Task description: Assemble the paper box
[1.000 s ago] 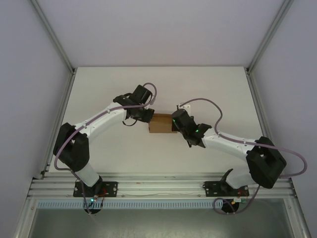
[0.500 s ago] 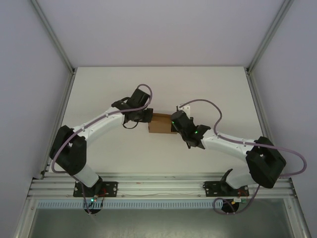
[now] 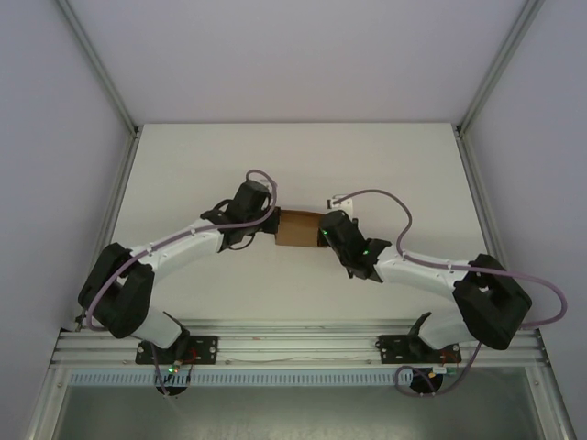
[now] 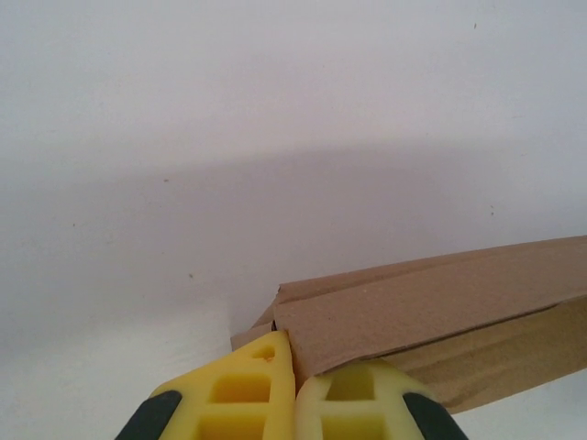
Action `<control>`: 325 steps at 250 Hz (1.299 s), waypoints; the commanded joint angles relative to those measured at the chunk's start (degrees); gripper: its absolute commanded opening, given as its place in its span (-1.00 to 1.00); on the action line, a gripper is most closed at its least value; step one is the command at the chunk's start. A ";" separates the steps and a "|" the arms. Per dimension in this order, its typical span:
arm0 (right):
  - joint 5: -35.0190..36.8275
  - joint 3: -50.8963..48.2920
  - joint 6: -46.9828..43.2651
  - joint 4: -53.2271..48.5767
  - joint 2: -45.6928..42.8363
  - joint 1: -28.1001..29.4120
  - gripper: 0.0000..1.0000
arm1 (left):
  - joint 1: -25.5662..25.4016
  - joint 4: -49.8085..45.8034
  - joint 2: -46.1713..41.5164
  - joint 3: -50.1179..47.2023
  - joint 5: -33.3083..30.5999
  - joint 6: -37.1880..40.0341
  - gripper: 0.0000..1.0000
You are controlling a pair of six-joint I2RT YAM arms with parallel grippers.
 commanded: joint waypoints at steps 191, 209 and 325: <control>-6.42 8.48 10.54 -15.36 -7.45 -5.52 0.49 | -5.59 -8.27 -0.95 -2.54 -5.59 1.66 -1.00; -7.37 7.34 12.13 -15.27 -6.82 -6.19 0.44 | -5.94 -8.20 -1.05 -2.28 -5.83 1.81 -1.00; -11.12 -5.33 18.66 -5.89 -1.53 -6.42 0.19 | -7.27 -10.15 -6.19 -0.53 -1.77 2.55 -0.42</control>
